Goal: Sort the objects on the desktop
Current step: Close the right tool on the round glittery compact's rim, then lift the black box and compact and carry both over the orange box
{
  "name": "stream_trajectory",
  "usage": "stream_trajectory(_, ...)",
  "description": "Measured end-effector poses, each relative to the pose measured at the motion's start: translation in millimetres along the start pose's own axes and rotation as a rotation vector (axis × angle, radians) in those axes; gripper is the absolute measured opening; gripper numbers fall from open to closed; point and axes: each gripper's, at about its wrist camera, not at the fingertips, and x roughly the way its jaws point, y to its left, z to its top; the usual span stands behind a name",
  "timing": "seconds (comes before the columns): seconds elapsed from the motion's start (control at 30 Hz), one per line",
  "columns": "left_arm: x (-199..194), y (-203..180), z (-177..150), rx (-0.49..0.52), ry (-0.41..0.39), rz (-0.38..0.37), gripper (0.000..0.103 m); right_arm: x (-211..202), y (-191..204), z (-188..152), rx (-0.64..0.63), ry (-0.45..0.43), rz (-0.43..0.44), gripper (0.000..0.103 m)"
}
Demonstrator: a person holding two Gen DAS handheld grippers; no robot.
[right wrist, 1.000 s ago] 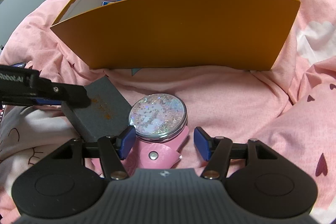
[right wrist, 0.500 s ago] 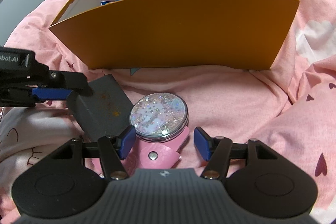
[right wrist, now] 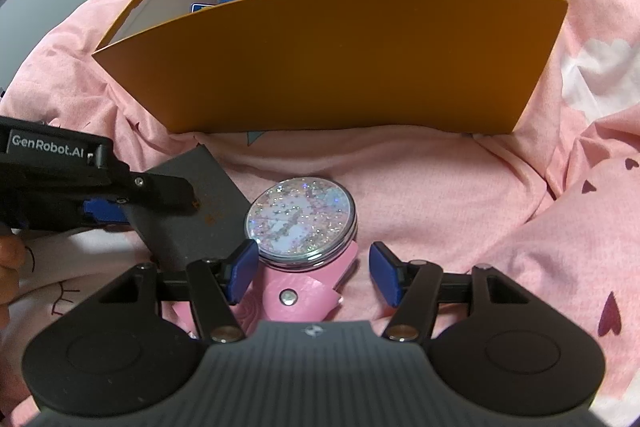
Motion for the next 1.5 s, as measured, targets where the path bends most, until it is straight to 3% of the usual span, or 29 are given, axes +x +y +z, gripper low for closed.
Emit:
stream_trajectory(0.27,4,-2,3,0.003,0.006,-0.01,0.041,1,-4,8,0.032,-0.028,0.009,0.064)
stream_trajectory(0.33,4,-2,3,0.012,0.01,-0.009,0.041,3,-4,13,0.033,-0.033,0.004,0.062)
stream_trajectory(0.4,3,-1,2,0.021,0.015,-0.012,0.041,9,-5,17,0.036,-0.013,0.009,0.054)
stream_trajectory(0.8,-1,-8,0,0.073,-0.016,0.007,0.04,43,-39,24,0.279,0.088,0.223,0.059)
stream_trajectory(0.93,-4,-7,-1,0.082,-0.029,0.01,0.04,40,-32,25,0.252,0.072,0.207,0.055)
stream_trajectory(1.2,-7,-7,-1,0.098,-0.039,0.014,0.04,16,-19,26,0.185,-0.007,0.177,0.036)
stream_trajectory(1.37,-8,-6,-1,0.101,-0.041,0.015,0.04,4,-19,28,0.168,-0.045,0.201,0.034)
stream_trajectory(1.5,-8,-7,-1,0.107,-0.04,0.015,0.04,13,-21,32,0.164,-0.025,0.186,0.036)
